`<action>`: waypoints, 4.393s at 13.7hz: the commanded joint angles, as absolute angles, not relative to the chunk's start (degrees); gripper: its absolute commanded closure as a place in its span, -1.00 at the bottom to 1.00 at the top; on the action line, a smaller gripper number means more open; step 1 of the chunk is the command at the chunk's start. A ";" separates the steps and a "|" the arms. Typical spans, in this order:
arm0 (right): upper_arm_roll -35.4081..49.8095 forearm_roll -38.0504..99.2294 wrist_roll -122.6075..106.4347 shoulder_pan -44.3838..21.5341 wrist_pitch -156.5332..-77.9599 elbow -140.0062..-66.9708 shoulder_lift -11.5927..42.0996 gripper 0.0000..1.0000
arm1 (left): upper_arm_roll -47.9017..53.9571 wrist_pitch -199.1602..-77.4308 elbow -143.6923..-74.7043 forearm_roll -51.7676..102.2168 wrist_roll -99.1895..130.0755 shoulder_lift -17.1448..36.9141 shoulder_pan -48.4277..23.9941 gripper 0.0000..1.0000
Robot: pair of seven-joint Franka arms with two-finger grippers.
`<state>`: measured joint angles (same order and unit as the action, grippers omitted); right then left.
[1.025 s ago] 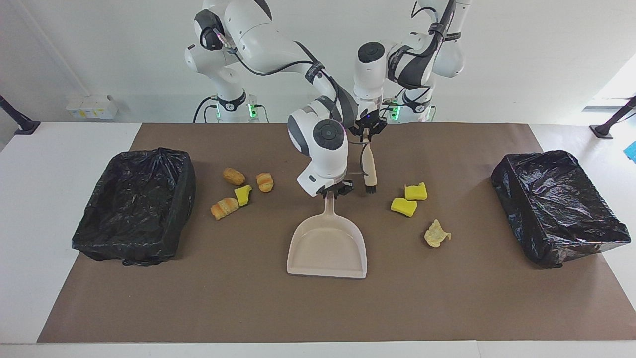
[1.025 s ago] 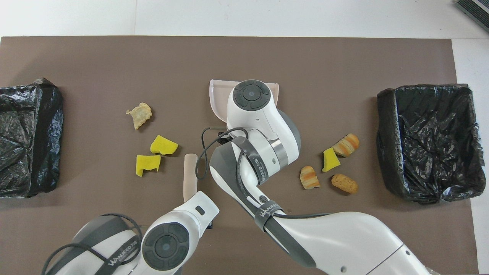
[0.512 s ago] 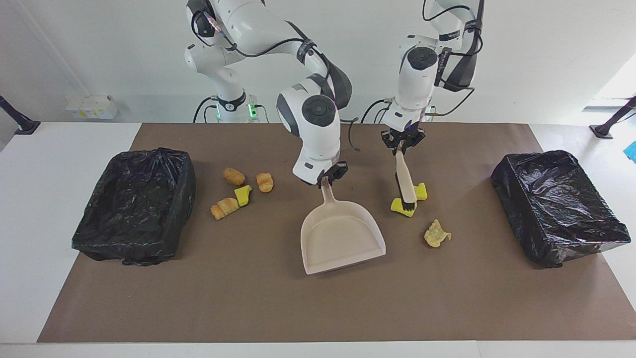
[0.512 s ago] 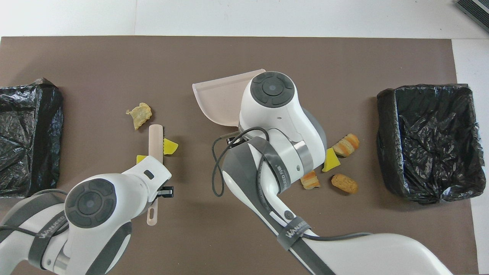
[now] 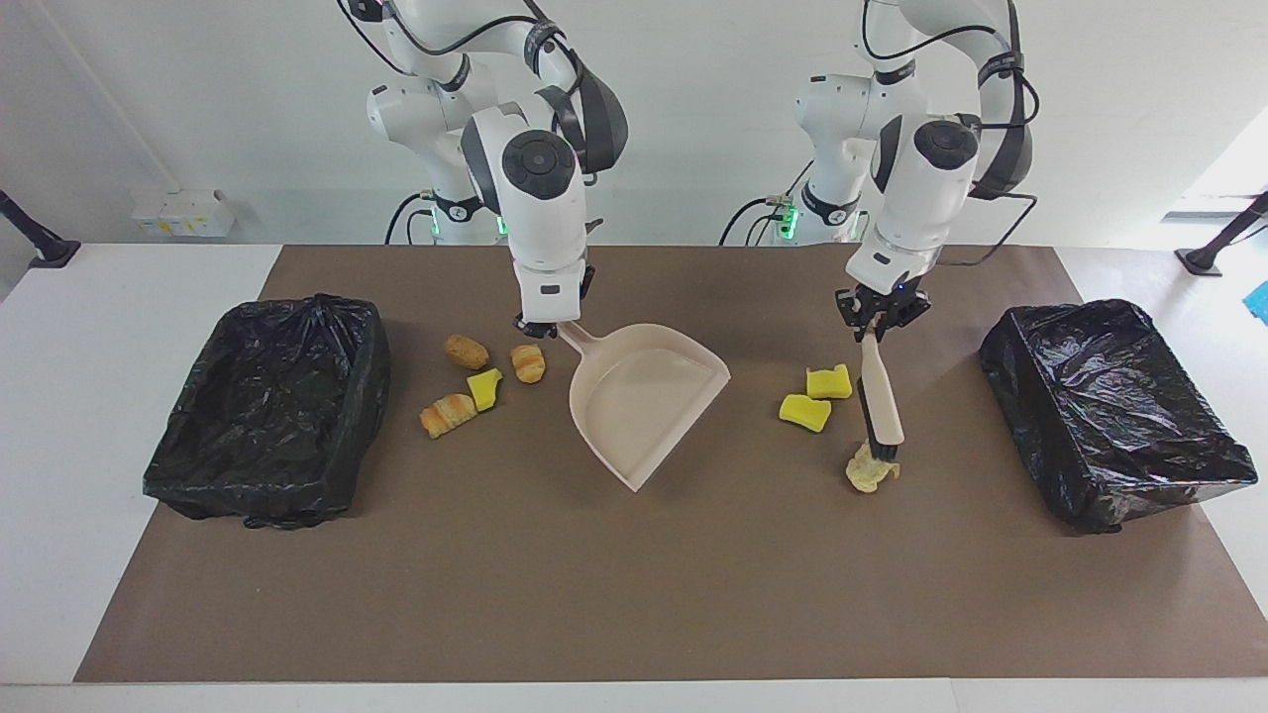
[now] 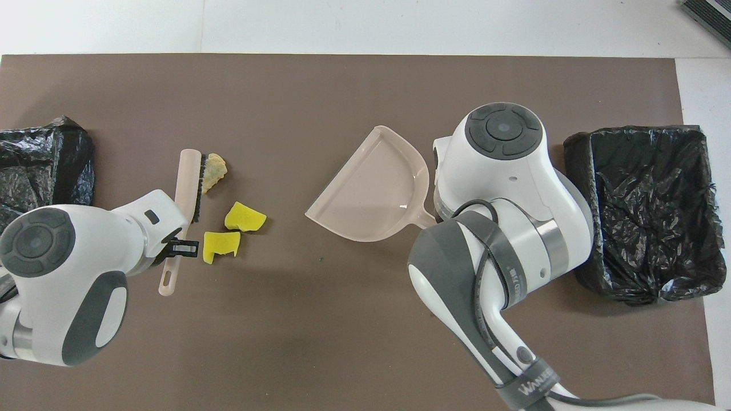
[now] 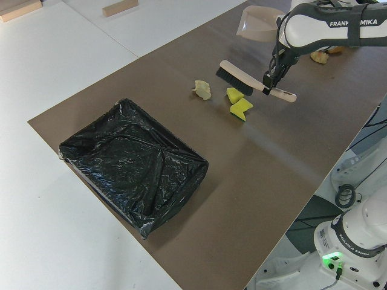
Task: Sweep and dump trash in bin
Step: 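Grasp the brush with the left gripper while the right gripper lowers the dustpan, then sweep the sponges and crusts into the dustpan with the left gripper's brush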
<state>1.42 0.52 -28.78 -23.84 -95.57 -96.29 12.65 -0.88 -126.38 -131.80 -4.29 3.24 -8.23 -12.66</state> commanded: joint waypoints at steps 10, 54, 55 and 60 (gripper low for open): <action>2.55 -8.35 -33.84 -31.55 -100.01 -98.34 17.58 1.00 | -0.35 -131.40 -124.26 -4.92 -31.62 4.93 -3.52 1.00; 2.46 -7.47 -33.40 -31.90 -102.13 -101.16 16.88 1.00 | 0.09 -129.56 -135.98 14.59 14.94 -8.17 -39.99 1.00; 2.46 -7.47 -33.40 -31.90 -102.13 -101.16 16.88 1.00 | -0.09 -127.29 -134.75 14.15 15.20 -8.26 -39.47 1.00; 2.46 -7.47 -33.31 -31.82 -102.74 -102.12 16.44 1.00 | -0.26 -123.30 -128.50 8.00 14.50 -5.19 -31.13 1.00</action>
<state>2.03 -7.26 -32.79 -32.60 -100.78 -99.71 18.16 -0.33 -124.33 -131.77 9.91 14.89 -7.88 -34.13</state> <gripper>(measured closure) 0.683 0.740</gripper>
